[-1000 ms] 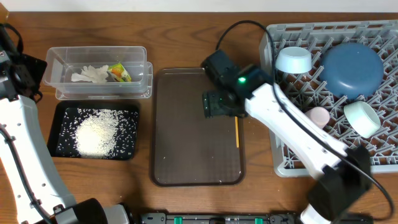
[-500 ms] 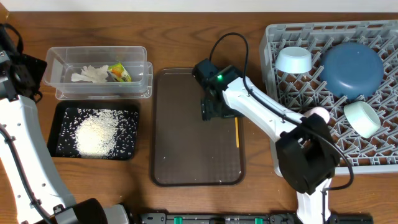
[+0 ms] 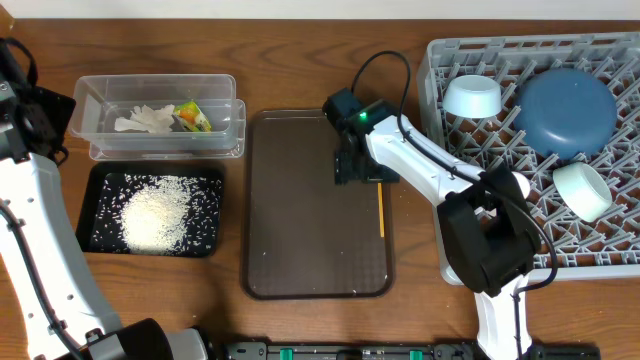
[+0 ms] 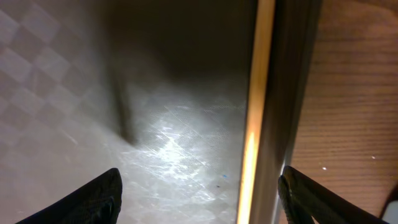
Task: Sort waste into correct bins and load items into the dishwasher rack
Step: 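Grasp the yellow chopstick with the right gripper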
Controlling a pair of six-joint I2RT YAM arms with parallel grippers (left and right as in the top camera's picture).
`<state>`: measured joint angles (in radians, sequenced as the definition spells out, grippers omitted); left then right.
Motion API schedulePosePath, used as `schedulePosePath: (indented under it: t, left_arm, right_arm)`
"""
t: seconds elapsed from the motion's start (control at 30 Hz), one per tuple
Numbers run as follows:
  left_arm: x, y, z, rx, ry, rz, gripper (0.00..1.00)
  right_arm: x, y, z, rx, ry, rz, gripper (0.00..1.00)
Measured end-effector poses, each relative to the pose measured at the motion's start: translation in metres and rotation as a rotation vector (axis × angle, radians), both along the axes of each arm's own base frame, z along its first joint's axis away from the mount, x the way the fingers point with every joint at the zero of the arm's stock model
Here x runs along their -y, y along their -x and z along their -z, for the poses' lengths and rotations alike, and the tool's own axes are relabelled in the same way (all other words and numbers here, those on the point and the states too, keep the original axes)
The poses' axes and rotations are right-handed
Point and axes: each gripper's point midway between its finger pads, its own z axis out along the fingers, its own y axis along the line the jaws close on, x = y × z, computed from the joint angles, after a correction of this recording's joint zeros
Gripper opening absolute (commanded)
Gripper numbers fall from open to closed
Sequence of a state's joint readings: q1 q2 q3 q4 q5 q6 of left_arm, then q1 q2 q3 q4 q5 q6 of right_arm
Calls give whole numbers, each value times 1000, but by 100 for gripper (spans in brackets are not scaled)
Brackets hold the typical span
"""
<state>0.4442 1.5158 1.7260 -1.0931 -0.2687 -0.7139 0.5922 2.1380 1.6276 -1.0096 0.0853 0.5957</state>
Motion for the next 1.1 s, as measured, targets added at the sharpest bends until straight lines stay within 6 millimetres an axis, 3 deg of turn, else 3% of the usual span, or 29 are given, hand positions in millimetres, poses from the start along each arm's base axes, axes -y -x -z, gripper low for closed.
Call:
schedulePosePath:
  t: [0.47, 0.87, 0.93, 1.03, 1.1]
  left_arm:
    - [0, 0, 0, 0, 0, 0, 95]
    - [0, 0, 0, 0, 0, 0, 95]
    - [0, 0, 0, 0, 0, 0, 95]
    - [0, 0, 0, 0, 0, 0, 95]
    - [0, 0, 0, 0, 0, 0, 95]
  right_arm:
    - [-7, -5, 1, 16, -33, -1, 81]
    - [-7, 1, 23, -37, -21, -1, 78]
    - [-7, 1, 23, -39, -22, -1, 74]
    - [-10, 0, 24, -44, -30, 0, 60]
    - [-11, 1, 25, -48, -29, -5, 44]
